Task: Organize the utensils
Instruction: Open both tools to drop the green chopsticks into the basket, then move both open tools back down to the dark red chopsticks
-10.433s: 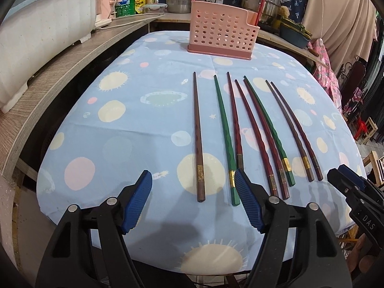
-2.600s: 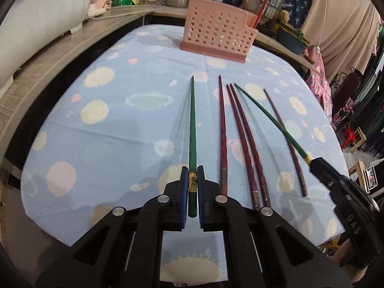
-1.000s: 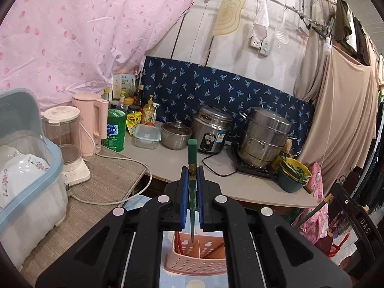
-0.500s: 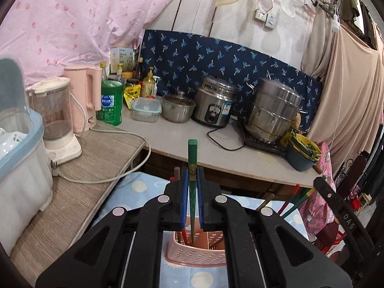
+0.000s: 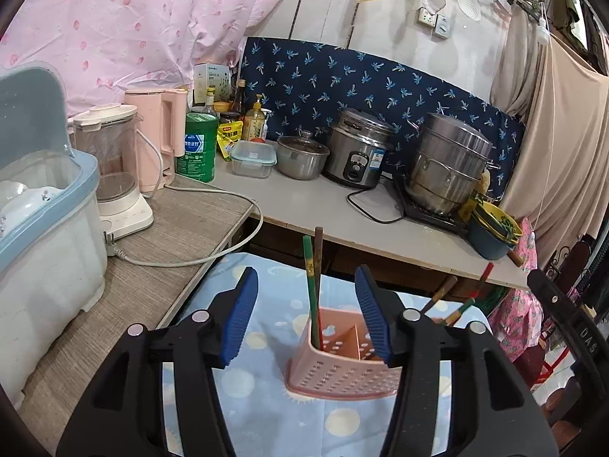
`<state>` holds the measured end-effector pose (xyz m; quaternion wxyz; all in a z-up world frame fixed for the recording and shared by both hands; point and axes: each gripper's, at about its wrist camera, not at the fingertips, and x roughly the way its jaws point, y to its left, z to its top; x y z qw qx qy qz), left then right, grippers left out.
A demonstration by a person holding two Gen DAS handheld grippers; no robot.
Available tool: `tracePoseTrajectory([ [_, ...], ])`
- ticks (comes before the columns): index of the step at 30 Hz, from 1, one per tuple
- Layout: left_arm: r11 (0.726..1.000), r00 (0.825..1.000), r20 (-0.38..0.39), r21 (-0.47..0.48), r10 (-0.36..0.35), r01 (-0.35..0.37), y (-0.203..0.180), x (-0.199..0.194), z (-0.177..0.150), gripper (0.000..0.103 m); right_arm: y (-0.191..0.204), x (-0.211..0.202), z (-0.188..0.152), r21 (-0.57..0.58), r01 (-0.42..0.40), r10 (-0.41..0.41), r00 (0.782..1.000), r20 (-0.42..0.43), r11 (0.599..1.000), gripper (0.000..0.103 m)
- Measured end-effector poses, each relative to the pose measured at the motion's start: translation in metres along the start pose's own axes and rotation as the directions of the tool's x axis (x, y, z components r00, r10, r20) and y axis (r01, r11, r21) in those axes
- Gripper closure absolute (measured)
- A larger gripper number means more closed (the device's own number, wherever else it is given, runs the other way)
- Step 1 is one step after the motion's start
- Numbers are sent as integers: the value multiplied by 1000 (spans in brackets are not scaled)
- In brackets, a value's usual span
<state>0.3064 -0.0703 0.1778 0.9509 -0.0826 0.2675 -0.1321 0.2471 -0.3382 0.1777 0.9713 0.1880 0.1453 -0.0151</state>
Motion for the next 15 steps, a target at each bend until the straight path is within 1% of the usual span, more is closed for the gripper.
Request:
tracePoseTrajectory([
  [2,1000,1000,0,14,3,-3,0,-8,-4,51,3,-13,-3,-1,-10,10,1000,2,1000,70],
  [3,1000,1000,-1,23,6,-6,1,-14,-7,50,3,-13,-3,-1,-10,10,1000,2,1000,70],
  [4,1000,1000,-3,28,7,-7,1,-18,-10,49,5,-25,-7,2,-22,22,1000,0,1000,69],
  [5,999,1000,-5,35,5,-5,1,-23,-13,49,5,-25,-7,2,-22,22,1000,0,1000,69],
  [8,999,1000,-13,53,5,-4,4,-39,-24,45,8,-46,-17,6,-39,39,999,-12,999,68],
  [13,997,999,-37,73,2,1,6,-61,-46,45,13,-77,-42,-1,-54,54,998,-44,999,68],
  [15,997,999,-47,81,2,2,6,-68,-56,45,14,-87,-53,-6,-48,47,997,-65,999,68],
])
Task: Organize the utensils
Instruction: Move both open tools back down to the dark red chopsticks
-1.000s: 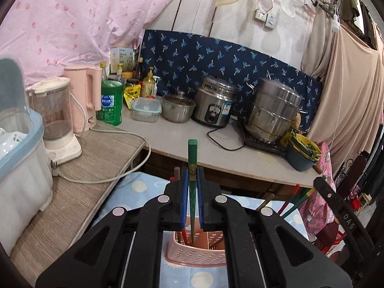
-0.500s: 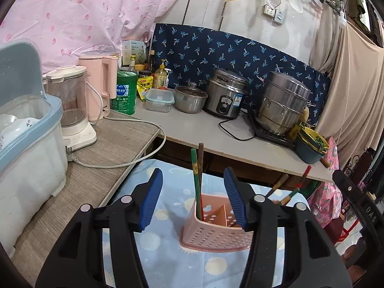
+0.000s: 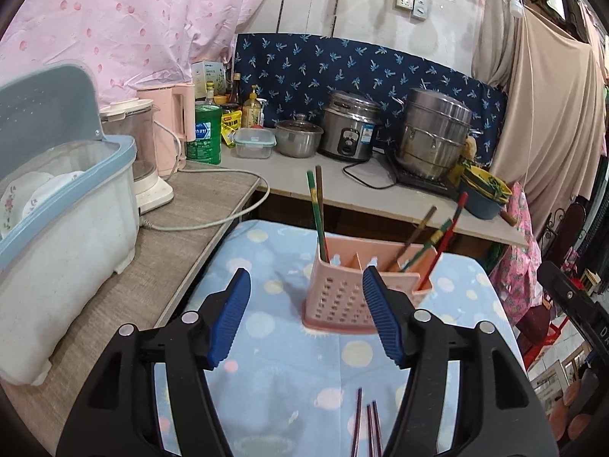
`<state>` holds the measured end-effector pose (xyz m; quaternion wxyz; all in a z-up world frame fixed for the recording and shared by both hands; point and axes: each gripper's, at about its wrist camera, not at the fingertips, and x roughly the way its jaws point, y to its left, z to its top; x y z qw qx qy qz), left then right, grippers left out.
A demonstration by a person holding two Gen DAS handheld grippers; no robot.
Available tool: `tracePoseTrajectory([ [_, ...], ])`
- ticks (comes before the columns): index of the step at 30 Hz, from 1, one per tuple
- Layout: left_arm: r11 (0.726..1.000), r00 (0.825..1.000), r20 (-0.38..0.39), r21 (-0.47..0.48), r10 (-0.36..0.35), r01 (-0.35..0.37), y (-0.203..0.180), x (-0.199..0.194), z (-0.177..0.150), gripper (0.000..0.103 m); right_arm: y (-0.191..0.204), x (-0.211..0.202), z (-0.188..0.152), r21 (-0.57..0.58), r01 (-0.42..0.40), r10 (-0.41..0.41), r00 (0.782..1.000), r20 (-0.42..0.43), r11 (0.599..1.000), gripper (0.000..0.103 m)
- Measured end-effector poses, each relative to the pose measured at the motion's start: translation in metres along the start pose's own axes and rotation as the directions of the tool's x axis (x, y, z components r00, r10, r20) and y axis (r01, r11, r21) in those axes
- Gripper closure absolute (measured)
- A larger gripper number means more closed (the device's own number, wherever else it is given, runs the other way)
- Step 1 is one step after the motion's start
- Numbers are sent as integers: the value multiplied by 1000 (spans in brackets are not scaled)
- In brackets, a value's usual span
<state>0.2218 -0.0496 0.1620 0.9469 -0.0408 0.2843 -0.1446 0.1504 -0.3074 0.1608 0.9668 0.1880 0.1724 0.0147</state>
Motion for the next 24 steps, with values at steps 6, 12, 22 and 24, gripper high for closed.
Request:
tracePoseTrajectory([
  [6,1000,999,-41,26,2,-1,-1,-16,-34,45,1,-23,-38,-32,43,-44,998,-53,999,68],
  [12,998,996,-81,61,37,-32,-2,-30,-71,45,-1,-47,-76,-47,74,-78,993,-91,996,68],
  [22,987,987,-120,134,107,-91,-3,-47,-123,45,3,-67,-135,-135,140,-163,971,-173,981,68],
  [24,986,985,-130,138,111,-93,-1,-50,-134,45,2,-70,-146,-143,145,-171,967,-189,979,68],
])
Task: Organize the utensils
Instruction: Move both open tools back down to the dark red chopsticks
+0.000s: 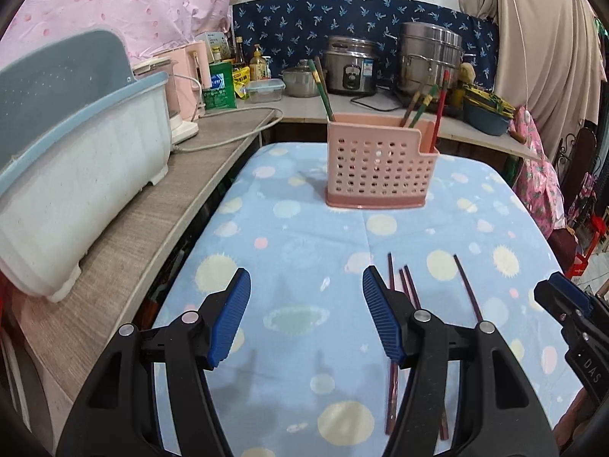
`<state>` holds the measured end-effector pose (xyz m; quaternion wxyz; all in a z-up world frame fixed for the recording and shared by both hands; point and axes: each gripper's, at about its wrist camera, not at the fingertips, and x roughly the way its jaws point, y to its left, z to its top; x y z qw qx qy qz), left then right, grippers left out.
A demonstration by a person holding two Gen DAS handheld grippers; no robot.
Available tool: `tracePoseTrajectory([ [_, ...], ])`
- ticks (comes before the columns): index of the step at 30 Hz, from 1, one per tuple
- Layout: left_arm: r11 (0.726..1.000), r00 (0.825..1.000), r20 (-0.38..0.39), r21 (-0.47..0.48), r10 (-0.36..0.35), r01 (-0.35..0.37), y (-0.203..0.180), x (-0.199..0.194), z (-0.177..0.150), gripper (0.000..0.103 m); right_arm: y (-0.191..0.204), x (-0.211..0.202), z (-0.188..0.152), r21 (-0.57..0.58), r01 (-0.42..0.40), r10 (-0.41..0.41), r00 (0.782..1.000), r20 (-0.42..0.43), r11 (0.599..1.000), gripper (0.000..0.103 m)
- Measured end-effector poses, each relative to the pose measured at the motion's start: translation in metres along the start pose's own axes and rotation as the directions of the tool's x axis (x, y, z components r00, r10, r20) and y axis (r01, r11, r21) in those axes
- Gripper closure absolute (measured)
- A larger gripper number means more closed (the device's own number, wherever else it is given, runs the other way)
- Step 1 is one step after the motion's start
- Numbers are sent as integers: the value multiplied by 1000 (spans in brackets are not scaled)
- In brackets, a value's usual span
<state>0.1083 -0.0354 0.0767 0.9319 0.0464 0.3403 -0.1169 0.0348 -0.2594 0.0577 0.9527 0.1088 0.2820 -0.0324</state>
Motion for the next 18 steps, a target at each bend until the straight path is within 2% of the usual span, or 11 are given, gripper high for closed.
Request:
tracePoseTrajectory([
  [9,998,995,-91,-40,-45,42,-1,6,-48,45,-2,-5,-51,-7,27,-28,997,-76,1000,68],
  [18,995,981,-174,-55,-88,80,-14,18,-90,45,-10,-3,-93,-6,63,-63,987,-145,998,68],
])
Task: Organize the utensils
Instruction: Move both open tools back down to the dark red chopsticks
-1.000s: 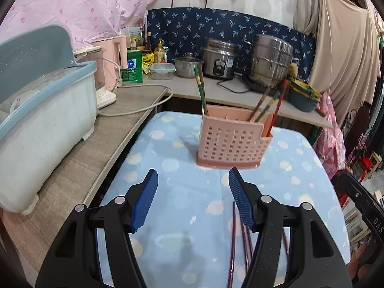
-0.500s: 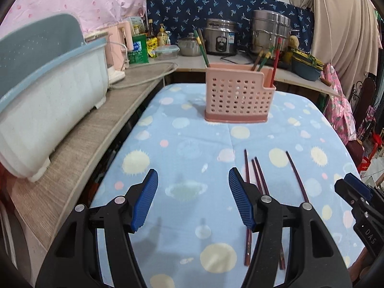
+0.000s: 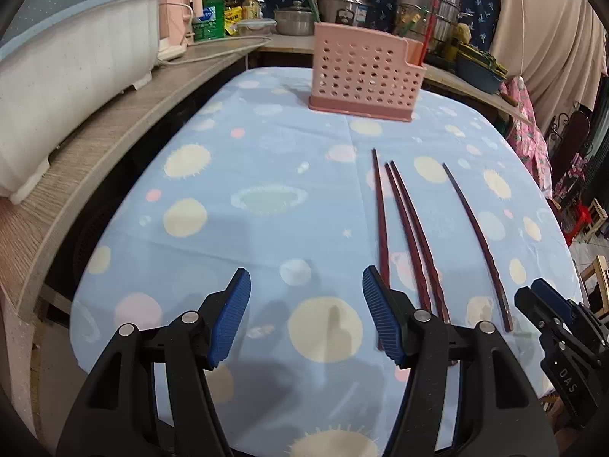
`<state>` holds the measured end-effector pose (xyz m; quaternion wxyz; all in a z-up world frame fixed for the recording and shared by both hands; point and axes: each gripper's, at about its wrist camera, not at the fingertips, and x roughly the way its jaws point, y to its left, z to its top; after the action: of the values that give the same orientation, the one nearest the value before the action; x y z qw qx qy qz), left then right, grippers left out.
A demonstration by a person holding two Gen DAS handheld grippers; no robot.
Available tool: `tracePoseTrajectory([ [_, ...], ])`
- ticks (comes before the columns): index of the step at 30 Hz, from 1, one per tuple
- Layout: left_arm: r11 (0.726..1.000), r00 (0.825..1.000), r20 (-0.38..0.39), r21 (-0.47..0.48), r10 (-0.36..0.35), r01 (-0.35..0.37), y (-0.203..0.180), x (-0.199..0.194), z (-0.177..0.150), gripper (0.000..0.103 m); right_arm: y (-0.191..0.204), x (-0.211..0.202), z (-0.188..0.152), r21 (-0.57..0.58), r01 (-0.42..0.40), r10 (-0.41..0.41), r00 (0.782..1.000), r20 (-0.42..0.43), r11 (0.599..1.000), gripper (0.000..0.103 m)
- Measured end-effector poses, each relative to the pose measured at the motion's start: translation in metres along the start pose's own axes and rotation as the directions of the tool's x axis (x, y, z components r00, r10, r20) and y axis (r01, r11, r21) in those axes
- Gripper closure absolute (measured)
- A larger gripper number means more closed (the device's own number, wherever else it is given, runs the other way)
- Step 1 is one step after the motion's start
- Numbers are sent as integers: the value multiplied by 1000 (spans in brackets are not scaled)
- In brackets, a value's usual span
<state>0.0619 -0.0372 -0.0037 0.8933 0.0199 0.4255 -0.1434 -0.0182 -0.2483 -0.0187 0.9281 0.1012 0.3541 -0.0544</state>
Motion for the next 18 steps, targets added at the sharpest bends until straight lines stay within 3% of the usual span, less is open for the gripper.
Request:
tracePoseTrajectory([
  [11,998,999,-39,45,-33,35,-20,12,-20,45,-12,16,-21,39,15,-12,998,-57,999,68],
  [18,997,997,-55,55,-59,62,-29,17,-25,43,-11,19,-24,25,25,-23,998,-57,999,74],
])
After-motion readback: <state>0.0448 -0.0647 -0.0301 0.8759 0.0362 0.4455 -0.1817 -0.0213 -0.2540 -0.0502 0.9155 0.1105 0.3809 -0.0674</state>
